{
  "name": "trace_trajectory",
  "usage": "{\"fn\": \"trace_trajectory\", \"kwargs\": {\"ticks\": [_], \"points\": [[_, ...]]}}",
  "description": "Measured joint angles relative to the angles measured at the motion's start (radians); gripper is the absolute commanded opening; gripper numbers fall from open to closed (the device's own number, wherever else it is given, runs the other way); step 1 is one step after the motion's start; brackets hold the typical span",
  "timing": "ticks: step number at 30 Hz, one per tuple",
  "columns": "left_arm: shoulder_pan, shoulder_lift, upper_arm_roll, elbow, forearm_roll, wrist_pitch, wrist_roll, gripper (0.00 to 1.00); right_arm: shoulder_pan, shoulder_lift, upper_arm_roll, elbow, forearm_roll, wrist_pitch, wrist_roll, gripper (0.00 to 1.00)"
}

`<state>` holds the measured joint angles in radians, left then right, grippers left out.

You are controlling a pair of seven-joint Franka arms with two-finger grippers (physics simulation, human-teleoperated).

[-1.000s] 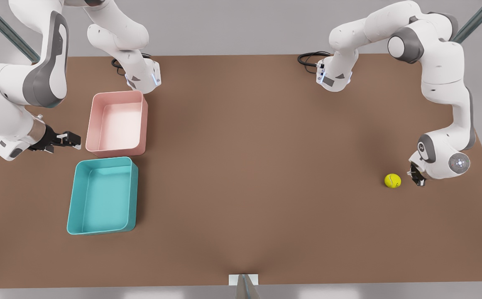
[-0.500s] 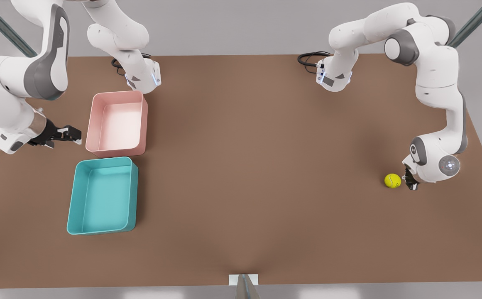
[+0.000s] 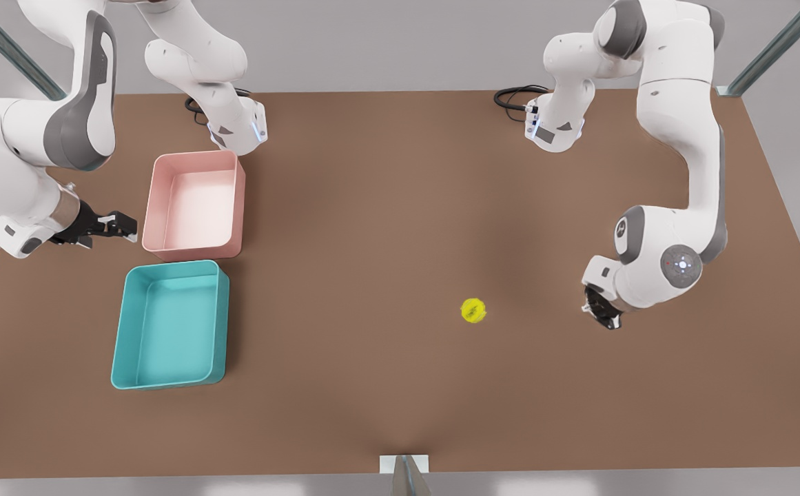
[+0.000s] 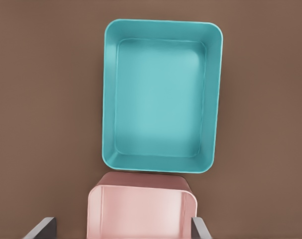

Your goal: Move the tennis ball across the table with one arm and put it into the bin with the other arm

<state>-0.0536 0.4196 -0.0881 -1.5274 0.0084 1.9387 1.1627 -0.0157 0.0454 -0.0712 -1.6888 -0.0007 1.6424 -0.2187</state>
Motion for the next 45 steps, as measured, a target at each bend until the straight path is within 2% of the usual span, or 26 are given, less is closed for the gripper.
{"fn": "trace_trajectory", "kwargs": {"ticks": [1,3,4,5,8,15,18,21,23,30,38,45], "points": [[-0.013,-0.012,-0.012,0.135,0.025,-0.108,-0.062,0.22,0.000,0.000,0.000,0.000,0.000,0.001,0.000,1.00],[-0.032,-0.071,-0.035,0.314,0.063,-0.319,-0.175,0.30,-0.001,0.000,0.000,-0.001,0.000,0.002,0.000,1.00],[-0.047,-0.119,-0.040,0.350,0.074,-0.404,-0.227,0.96,-0.001,0.000,0.000,-0.001,0.000,0.003,0.000,1.00],[-0.058,-0.167,-0.044,0.345,0.081,-0.476,-0.277,1.00,-0.001,0.000,0.000,-0.002,0.000,0.004,0.000,1.00],[-0.078,-0.243,-0.037,0.263,0.074,-0.585,-0.447,1.00,-0.001,-0.001,0.000,-0.011,0.001,0.009,-0.001,1.00],[-0.055,-0.234,-0.038,0.217,0.057,-0.680,-0.774,1.00,-0.002,0.039,0.001,-0.002,0.015,0.029,0.000,1.00],[-0.056,-0.232,-0.040,0.217,0.058,-0.697,-0.880,1.00,0.104,0.259,-0.001,0.172,0.048,0.072,0.011,1.00],[-0.053,-0.230,-0.039,0.216,0.058,-0.705,-0.969,1.00,0.287,0.557,0.001,0.482,0.063,0.103,0.069,1.00],[-0.051,-0.229,-0.039,0.216,0.058,-0.709,-1.021,1.00,0.376,0.666,0.001,0.563,0.067,0.140,0.129,1.00],[-0.034,-0.226,-0.039,0.215,0.061,-0.709,-1.162,1.00,0.497,0.796,0.001,0.591,0.073,0.303,0.346,1.00],[-0.029,-0.221,-0.039,0.213,0.061,-0.706,-1.269,1.00,0.632,0.835,-0.002,0.575,0.065,0.408,0.570,1.00],[-0.028,-0.218,-0.039,0.212,0.060,-0.705,-1.330,1.00,0.652,0.928,-0.002,0.587,0.068,0.534,0.705,1.00]]}}
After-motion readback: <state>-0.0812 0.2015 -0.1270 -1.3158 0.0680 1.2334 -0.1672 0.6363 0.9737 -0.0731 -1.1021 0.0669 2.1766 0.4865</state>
